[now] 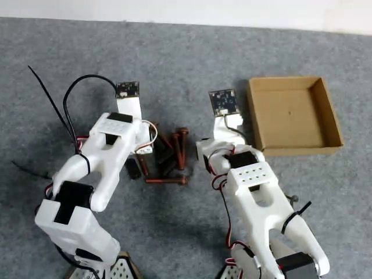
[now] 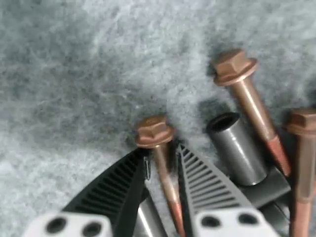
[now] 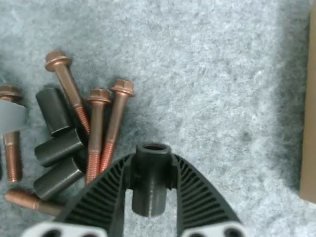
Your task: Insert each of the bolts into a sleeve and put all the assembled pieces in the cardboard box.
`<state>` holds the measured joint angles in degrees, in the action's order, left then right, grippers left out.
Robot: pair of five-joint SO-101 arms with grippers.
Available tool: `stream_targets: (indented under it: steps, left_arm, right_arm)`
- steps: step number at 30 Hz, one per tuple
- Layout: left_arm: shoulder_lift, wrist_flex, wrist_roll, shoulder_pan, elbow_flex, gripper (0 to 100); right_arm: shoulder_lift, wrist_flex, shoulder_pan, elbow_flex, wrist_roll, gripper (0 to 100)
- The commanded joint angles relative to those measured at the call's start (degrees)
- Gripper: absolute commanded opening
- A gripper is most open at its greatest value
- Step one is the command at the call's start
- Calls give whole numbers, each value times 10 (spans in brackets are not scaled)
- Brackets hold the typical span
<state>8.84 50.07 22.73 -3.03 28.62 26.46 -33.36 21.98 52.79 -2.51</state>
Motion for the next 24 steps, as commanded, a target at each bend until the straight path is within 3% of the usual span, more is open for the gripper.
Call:
stream_targets:
  steps: [1,6,19,24]
  left_arm:
    - [3,6,2,0,-13,87]
    - [3,6,2,1,-13,0]
    - [-4,4,0,2,-22,5]
    - [-38,1,-1,7,-14,4]
  right_arm:
    - [26,11,-6,-4,2,3]
    - [26,11,-6,-4,2,3]
    - [34,12,-6,5,2,3]
    - [86,86,-1,74,2,3]
